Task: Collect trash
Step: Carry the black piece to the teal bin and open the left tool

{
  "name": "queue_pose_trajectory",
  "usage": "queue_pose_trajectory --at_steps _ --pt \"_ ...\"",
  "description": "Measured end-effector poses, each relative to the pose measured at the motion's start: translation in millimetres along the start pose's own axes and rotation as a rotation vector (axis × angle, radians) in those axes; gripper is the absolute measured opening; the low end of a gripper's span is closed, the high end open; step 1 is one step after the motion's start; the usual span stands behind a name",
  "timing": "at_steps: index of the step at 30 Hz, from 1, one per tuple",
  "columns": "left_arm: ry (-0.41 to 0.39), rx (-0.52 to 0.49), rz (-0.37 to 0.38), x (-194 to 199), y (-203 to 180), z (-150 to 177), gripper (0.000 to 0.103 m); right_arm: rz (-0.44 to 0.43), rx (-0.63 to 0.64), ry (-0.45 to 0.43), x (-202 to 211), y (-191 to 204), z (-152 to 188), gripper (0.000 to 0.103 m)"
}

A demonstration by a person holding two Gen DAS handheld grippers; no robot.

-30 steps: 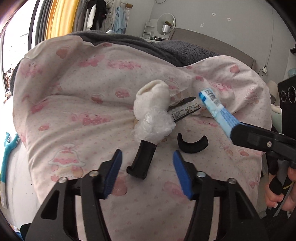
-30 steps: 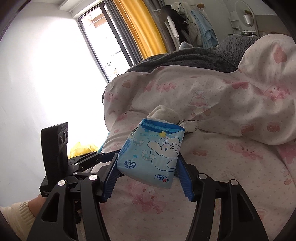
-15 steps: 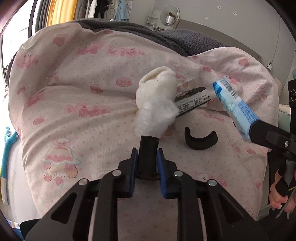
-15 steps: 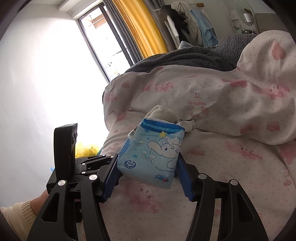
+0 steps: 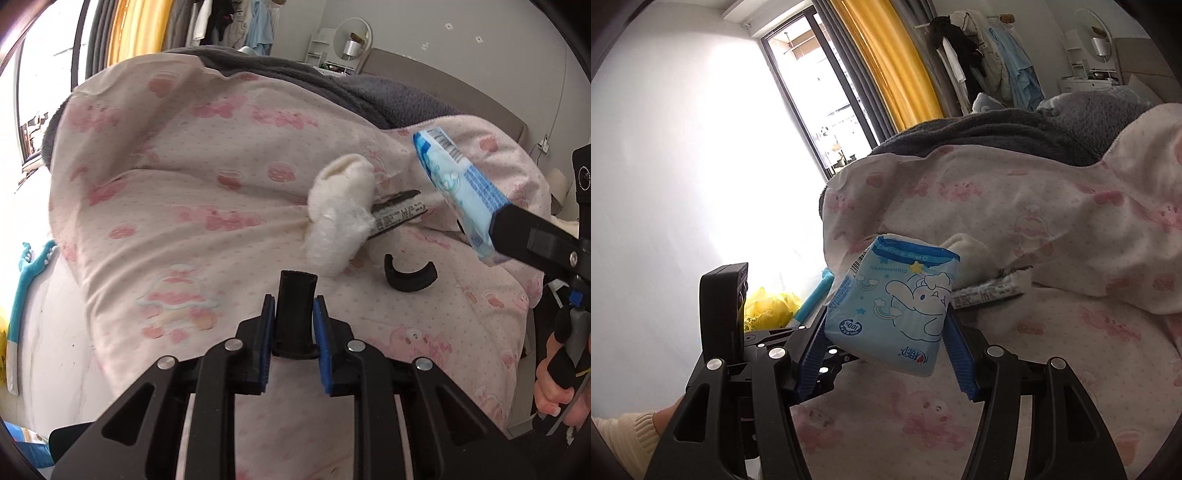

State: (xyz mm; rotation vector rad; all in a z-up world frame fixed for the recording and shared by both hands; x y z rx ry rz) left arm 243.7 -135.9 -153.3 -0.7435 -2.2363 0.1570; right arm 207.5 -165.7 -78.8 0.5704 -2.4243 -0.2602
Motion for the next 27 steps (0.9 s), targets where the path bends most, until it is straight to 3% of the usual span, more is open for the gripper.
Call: queue_pose_trajectory --at_steps 27 --pt "0.040 0.080 -0.119 87.3 80.8 40.2 0.023 -0.055 0.111 0.024 -39.3 112.6 2.2 0.060"
Point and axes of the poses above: each gripper's, at about its wrist camera, not at the fingertips, and x roughly against the way its jaws point, y to its left, z to its underside, the point moved 10 cm from there along -x, roughly the way its jaws point, and after that the axes turned 9 degrees about z, right-handed, at the moved point
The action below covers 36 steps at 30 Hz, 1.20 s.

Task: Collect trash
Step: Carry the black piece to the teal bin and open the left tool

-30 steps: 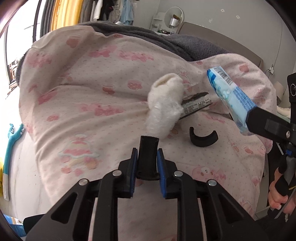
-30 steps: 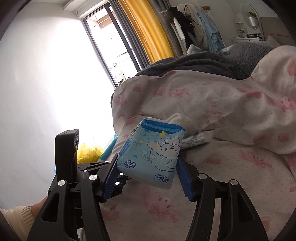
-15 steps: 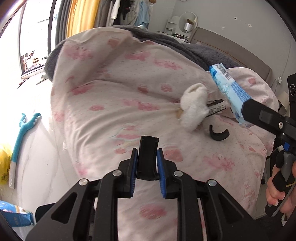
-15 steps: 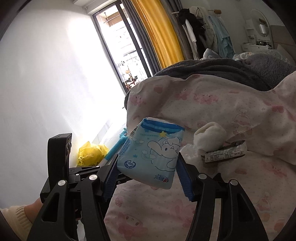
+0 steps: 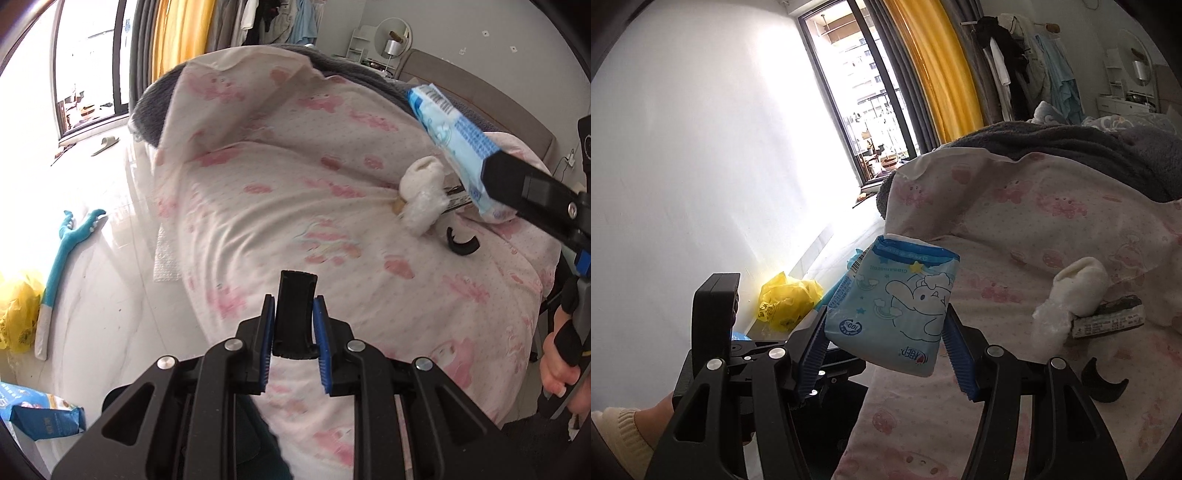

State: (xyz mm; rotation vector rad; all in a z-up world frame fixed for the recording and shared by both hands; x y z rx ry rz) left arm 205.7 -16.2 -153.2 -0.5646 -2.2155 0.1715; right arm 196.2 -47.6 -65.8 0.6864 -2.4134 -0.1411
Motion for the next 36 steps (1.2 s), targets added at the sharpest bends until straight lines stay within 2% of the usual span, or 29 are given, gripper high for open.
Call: queue_pose_trajectory --at_steps 12,18,29,36 --pt "0.083 0.052 -0.059 18.6 53.3 37.7 0.023 -0.042 0.038 0.038 -27.6 51.6 6.4 0.060" --pt "0.182 0.082 -0.073 20.4 74.1 70.1 0.023 -0.043 0.059 0.085 -42.8 73.4 15.7 0.060" --pt "0.312 0.162 -0.057 22.0 106.4 126.9 0.023 -0.065 0.120 0.215 -82.7 116.9 48.9 0.060" --pt "0.383 0.207 -0.046 23.6 123.0 157.4 0.023 -0.079 0.135 0.250 -96.4 137.1 57.3 0.060"
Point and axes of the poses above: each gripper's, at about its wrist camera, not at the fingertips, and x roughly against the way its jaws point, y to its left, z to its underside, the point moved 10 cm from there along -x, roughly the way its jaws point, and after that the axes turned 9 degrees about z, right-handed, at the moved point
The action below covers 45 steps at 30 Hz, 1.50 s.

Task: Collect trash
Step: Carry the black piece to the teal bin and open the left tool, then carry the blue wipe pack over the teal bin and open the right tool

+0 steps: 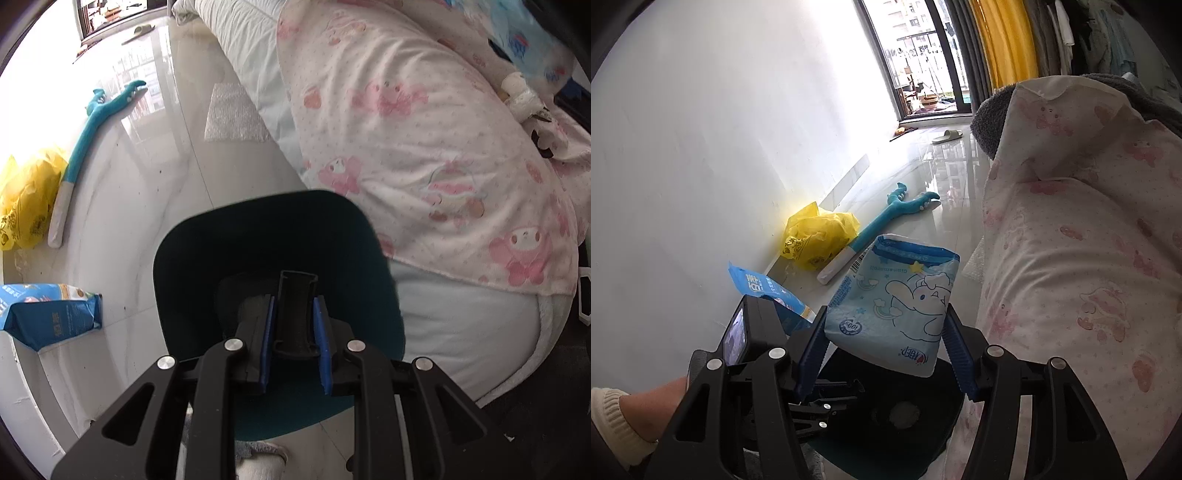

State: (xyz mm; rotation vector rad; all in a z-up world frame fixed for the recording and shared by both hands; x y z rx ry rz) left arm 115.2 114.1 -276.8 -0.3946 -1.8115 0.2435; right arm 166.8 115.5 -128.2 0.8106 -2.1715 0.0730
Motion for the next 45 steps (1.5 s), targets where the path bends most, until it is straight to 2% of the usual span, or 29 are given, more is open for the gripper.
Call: queue_pose_trajectory --at_steps 1,3,4,5,10,21,29,35,40,45 --pt "0.008 0.000 -0.002 -0.5 2.3 3.5 0.024 -0.001 0.000 0.007 -2.7 2.0 0.6 0.060" --pt "0.014 0.005 -0.011 0.0 7.3 7.1 0.035 0.000 0.001 0.022 -8.3 3.8 2.1 0.060" --pt "0.012 0.009 -0.016 1.4 10.0 8.3 0.047 0.001 0.001 0.030 -11.5 5.3 3.3 0.060" --pt "0.004 0.015 -0.020 3.5 12.9 9.0 0.054 0.001 0.000 0.037 -14.6 5.4 3.7 0.060" --pt "-0.038 0.042 -0.022 18.3 27.0 9.6 0.069 0.008 -0.002 0.069 -28.2 10.4 8.0 0.060" --pt "-0.234 0.030 -0.076 74.7 46.2 -9.3 0.078 0.029 0.016 0.189 -68.6 24.3 34.9 0.060" --pt "-0.412 0.043 -0.099 121.0 53.6 -27.3 0.086 0.046 0.033 0.275 -93.8 32.4 59.1 0.060" --pt "-0.545 -0.001 -0.166 157.7 47.7 -41.8 0.090 0.052 0.060 0.323 -106.7 37.6 73.2 0.060" --pt "-0.642 -0.022 -0.154 186.3 36.7 -53.0 0.093 0.059 0.086 0.366 -116.2 43.9 86.7 0.060" --pt "-0.673 -0.036 -0.139 197.5 27.8 -56.5 0.093 0.071 0.105 0.410 -120.4 42.9 98.8 0.060"
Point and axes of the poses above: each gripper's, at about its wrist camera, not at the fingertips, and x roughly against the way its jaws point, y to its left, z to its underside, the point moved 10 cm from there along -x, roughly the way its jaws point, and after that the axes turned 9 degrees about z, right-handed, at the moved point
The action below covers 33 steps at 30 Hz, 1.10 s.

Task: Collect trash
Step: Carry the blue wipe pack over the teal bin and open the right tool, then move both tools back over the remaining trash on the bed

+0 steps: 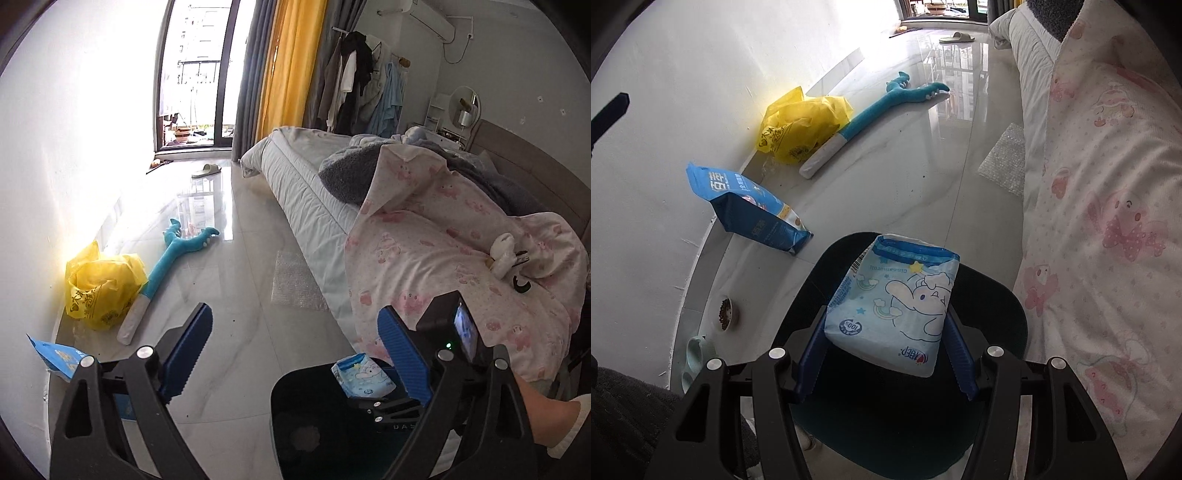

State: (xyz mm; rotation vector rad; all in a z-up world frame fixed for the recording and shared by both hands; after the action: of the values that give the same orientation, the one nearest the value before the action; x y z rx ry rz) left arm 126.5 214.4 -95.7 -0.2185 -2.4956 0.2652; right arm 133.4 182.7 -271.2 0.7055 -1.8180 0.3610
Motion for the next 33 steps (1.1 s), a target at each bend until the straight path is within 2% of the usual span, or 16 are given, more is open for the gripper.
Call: queue_pose_trajectory --at_steps 10,14,15,24,33 --pt "-0.050 -0.006 0.015 6.5 -10.1 -13.5 0.093 -0.001 0.052 0.075 -9.4 6.0 15.9 0.061" --pt "-0.084 -0.009 0.020 9.7 -17.4 -22.9 0.093 0.016 0.079 0.115 -14.7 5.7 26.7 0.073" --pt "-0.090 -0.009 0.020 10.7 -17.8 -25.1 0.093 0.017 0.079 0.118 -14.5 4.8 27.9 0.074" --pt "-0.146 -0.006 0.020 11.3 -34.0 -43.9 0.093 -0.014 0.058 0.057 9.8 -0.7 19.1 0.074" --pt "-0.182 -0.021 0.010 7.2 -51.1 -58.5 0.094 -0.074 0.064 -0.048 46.4 -0.9 5.9 0.074"
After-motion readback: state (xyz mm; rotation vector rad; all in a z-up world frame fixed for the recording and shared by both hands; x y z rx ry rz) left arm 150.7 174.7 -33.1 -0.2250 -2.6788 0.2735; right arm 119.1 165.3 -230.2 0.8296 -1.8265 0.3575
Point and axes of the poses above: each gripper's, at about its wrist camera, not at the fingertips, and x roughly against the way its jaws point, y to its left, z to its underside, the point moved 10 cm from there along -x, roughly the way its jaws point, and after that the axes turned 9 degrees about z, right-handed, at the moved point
